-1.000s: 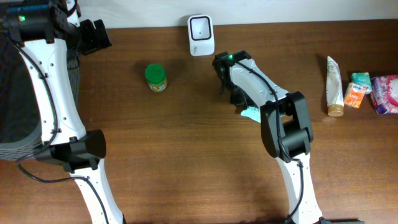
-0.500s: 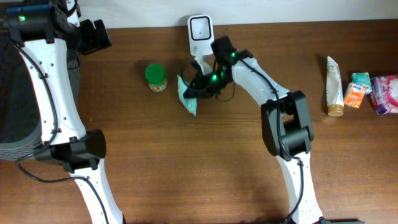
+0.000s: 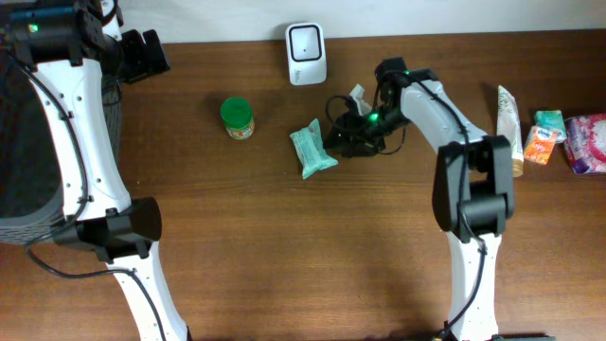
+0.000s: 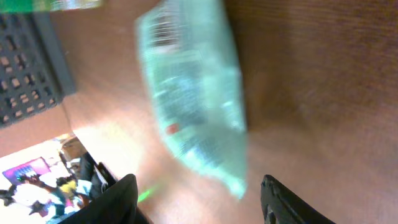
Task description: Scan the item barcode
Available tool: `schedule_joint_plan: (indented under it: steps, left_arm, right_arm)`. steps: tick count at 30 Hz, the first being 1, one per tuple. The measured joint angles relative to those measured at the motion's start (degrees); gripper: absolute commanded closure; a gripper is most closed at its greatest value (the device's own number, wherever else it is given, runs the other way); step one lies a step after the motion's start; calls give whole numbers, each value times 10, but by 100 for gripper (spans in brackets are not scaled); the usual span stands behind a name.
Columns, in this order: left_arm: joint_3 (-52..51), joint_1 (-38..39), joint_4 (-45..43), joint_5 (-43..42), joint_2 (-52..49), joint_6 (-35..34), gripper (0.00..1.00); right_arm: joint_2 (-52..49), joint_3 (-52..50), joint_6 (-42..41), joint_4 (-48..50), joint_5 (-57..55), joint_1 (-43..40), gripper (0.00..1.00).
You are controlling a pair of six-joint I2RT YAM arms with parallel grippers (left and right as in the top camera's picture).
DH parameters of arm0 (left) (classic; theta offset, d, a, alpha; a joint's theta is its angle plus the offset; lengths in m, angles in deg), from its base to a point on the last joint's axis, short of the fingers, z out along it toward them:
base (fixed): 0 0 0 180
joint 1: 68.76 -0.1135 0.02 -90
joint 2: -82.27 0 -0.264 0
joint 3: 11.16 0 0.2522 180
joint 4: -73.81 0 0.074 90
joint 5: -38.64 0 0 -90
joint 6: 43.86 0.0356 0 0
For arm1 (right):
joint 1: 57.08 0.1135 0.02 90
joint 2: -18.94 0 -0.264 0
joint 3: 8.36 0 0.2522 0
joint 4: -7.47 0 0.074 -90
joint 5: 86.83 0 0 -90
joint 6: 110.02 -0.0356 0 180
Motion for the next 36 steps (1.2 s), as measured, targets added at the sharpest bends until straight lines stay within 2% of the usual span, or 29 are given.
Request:
schedule_joint_plan:
  steps: [1,2,8,13,18,22,23,24,25,27,29,34,35,36]
  left_arm:
    - [0,0,0,0,0,0,1]
    - [0,0,0,0,0,0,1]
    - [0,0,0,0,0,0,1]
    - [0,0,0,0,0,0,1]
    - [0,0,0,0,0,0,1]
    - [0,0,0,0,0,0,1]
    - [0,0,0,0,0,0,1]
    - [0,0,0,0,0,0,1]
    - [0,0,0,0,0,0,1]
    - [0,0,0,0,0,0,1]
    - [0,0,0,0,0,0,1]
    - [0,0,0,0,0,0,1]
    - [0,0,0,0,0,0,1]
    - [0,0,0,0,0,0,1]
  right_arm:
    - [37,0,20,-12,-8,1,90]
    - [50,0,22,-17,-13,3,96]
    - [66,0,33,16,-84,53,96]
    - [62,0,7,65,-170,93,96]
    - [15,0,-1,76,-180,98,96]
    - [15,2,-11,62,-183,98,96]
    - [15,9,-21,34,-197,98,94]
    - [15,17,-29,3,-216,98,83]
    - [16,28,-33,-26,-238,98,53]
    - [16,49,-38,-65,-277,98,28]
    - [16,52,-40,-70,-296,97,12]
    - [16,35,-40,-53,-291,91,11]
    - [16,26,-33,-43,-280,89,15]
    - [16,13,-26,-25,-265,86,28]
